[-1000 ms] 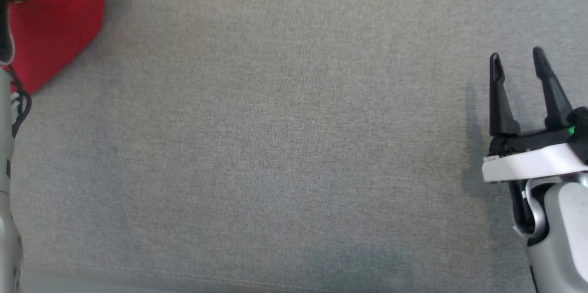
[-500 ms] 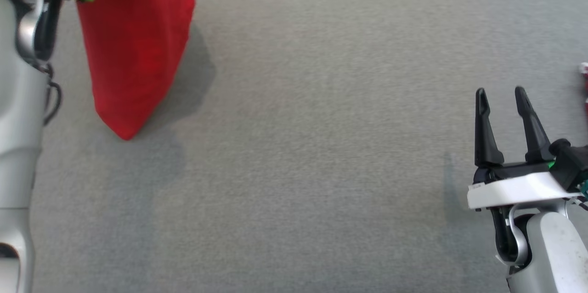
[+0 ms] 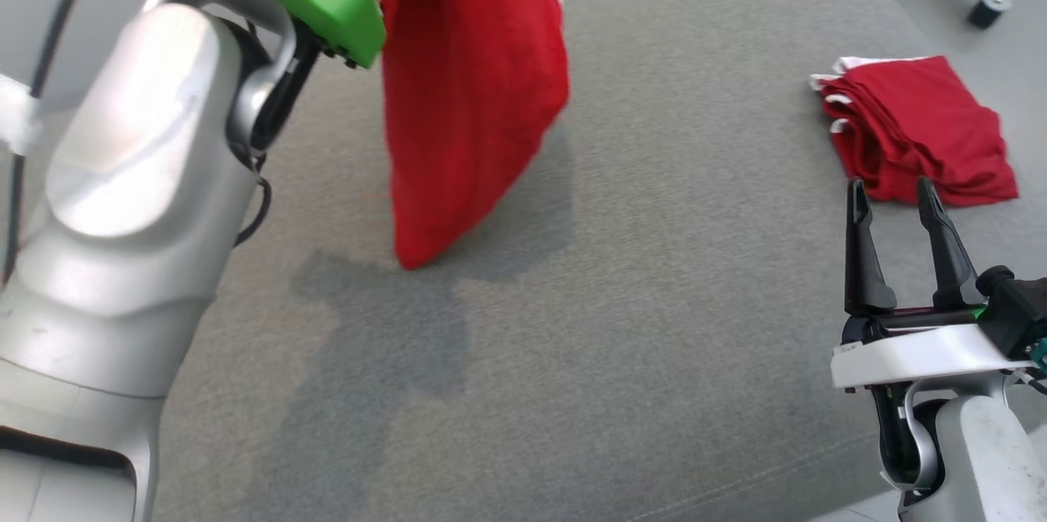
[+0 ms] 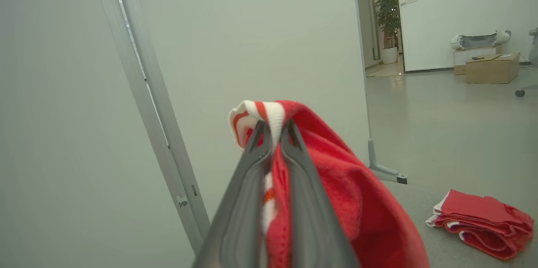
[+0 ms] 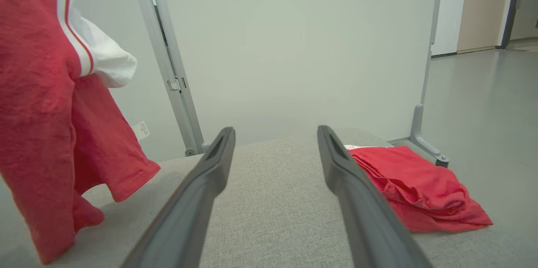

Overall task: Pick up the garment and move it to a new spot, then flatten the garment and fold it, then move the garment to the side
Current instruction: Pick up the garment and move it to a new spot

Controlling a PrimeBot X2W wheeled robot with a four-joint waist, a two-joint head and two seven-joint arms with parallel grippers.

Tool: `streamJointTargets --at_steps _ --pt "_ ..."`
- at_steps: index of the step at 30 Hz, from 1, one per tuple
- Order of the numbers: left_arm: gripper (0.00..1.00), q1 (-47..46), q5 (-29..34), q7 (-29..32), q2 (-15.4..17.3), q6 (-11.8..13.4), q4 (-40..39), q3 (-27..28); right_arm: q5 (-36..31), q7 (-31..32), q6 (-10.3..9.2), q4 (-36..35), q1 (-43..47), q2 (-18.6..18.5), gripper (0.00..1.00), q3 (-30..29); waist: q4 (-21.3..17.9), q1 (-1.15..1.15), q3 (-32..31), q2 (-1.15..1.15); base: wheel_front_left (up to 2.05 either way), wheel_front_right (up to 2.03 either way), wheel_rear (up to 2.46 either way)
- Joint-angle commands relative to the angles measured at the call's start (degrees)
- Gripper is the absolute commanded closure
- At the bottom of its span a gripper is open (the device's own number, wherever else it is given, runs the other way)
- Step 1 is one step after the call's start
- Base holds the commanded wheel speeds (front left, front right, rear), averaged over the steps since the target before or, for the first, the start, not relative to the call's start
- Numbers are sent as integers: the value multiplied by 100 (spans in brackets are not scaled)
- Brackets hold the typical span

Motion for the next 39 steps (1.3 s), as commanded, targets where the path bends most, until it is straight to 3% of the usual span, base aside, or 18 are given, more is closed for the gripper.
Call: streamJointTargets --at_steps 1,7,14,19,20,21,22,23,28,32,33,39 --pt "100 110 -89 -23 -5 4 -23 -117 32 -1 -7 -29 63 13 0 -2 -399 0 -126 -1 0 0 0" --pt "100 900 -313 -276 207 9 -87 -1068 37 -1 -7 -18 139 64 0 -69 -330 0 -57 -1 0 0 0" --pt "100 2190 -698 -764 335 8 219 -2145 24 -1 -6 15 214 82 0 -87 61 0 23 -1 0 0 0" --pt "100 2765 -854 -1016 294 11 854 -2359 31 -1 -6 27 230 55 0 -34 372 0 -2 -1 0 0 0" --pt "88 2849 -886 -1045 263 36 979 -2342 23 -1 -6 29 254 52 0 -8 432 0 -27 -1 0 0 0" --pt "36 2940 -967 -1075 217 75 1083 -2283 23 -1 -6 34 276 52 0 18 488 0 -59 -1 0 0 0" --pt "36 2940 -967 -1075 217 75 1083 -2283 23 -1 -6 34 276 52 0 18 488 0 -59 -1 0 0 0" --pt "0 3022 -996 -1101 173 127 1153 -2212 19 -1 -6 38 303 47 0 43 543 0 -100 -1 0 0 0" --pt "0 3519 -1067 -1180 71 543 1083 -1657 49 -1 -6 69 486 58 0 107 813 0 -326 -1 0 0 0" --pt "0 4192 -774 -1167 58 1030 415 -749 62 -1 -6 101 664 76 0 157 1010 0 -535 -1 0 0 0" --pt "0 4577 -542 -1168 6 1259 -13 -272 65 -1 -7 107 763 100 0 187 1091 0 -642 -1 0 0 0" --pt "0 5649 -64 -1163 -349 1428 -865 975 22 -1 -6 94 991 130 0 381 1317 0 -781 -1 0 0 0"
